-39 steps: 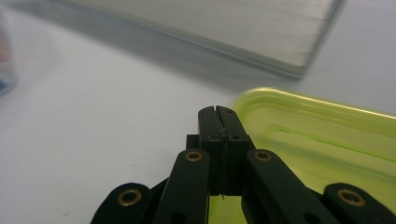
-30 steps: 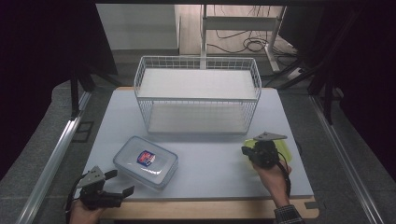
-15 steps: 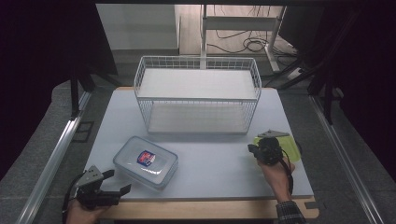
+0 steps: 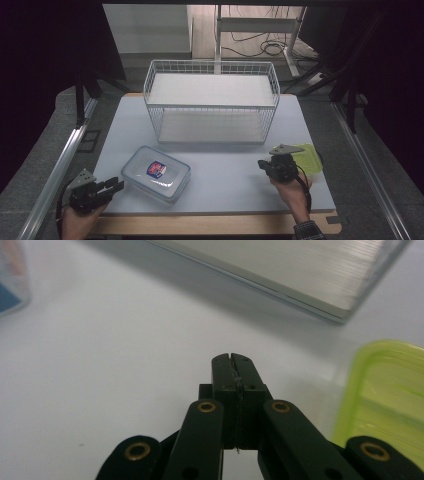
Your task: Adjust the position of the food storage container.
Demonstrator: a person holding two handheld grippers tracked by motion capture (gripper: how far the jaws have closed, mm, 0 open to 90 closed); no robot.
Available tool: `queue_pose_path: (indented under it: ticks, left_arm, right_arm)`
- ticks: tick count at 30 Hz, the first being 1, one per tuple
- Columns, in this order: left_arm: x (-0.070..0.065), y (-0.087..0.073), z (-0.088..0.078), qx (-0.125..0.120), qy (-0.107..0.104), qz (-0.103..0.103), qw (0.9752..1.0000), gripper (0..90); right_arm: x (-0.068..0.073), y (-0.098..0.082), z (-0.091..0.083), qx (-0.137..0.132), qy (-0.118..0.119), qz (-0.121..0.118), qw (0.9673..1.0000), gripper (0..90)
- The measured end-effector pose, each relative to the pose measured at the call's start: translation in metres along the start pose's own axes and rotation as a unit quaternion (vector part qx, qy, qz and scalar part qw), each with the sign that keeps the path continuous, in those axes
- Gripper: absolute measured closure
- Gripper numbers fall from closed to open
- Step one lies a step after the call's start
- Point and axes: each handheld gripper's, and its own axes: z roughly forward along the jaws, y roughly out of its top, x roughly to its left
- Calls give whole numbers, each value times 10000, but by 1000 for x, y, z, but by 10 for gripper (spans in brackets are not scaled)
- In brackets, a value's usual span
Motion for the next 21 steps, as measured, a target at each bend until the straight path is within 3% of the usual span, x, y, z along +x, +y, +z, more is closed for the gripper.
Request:
queue_pose_path:
  ticks: [2,7,14,18,21]
  left_arm:
    - [9,3,7,97,167,36,9998,796]
    - [16,9,17,147,228,62,9996,828]
    - [13,14,28,286,106,196,9993,866]
    - [14,14,27,248,-44,30,9997,899]
    - [10,15,27,284,-139,57,9995,900]
  right_arm:
    - [9,1,-2,-35,91,-69,9999,898]
    - [20,0,-6,-50,235,-90,9997,895]
    - [31,-7,-13,-37,372,-135,9992,894]
    - [36,-10,-16,-119,430,-170,9989,894]
    - [39,-11,-16,-139,506,-135,9985,897]
